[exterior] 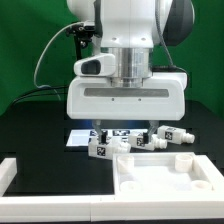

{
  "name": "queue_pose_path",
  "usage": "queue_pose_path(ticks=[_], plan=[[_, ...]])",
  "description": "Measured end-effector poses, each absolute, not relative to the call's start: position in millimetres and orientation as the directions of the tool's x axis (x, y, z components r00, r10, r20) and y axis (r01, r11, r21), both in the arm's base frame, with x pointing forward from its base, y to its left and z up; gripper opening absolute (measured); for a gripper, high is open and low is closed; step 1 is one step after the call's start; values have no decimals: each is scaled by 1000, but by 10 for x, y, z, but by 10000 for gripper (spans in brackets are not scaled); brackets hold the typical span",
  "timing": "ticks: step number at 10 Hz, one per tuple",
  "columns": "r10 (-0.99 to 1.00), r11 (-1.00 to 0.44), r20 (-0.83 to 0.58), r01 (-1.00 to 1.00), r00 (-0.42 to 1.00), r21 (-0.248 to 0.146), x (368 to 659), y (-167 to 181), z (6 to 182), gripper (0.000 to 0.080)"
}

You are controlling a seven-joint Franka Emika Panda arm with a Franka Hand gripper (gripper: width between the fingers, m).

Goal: Assemble one leg

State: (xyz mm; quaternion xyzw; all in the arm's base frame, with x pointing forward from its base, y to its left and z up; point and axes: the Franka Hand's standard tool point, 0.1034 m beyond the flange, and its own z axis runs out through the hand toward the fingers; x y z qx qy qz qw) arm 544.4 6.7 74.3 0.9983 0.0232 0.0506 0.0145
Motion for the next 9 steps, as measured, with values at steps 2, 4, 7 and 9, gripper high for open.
queue_pose_path(ticks=[2, 4, 7, 9], plan=[[85, -996, 91, 83, 992, 23, 4991, 280, 831, 649], [100, -995, 95, 98, 990, 23, 4946, 323, 830, 649], [151, -988, 100, 149, 984, 30, 4937, 333, 822, 649], [437, -899, 139, 430, 889, 78, 4698, 437, 774, 649]])
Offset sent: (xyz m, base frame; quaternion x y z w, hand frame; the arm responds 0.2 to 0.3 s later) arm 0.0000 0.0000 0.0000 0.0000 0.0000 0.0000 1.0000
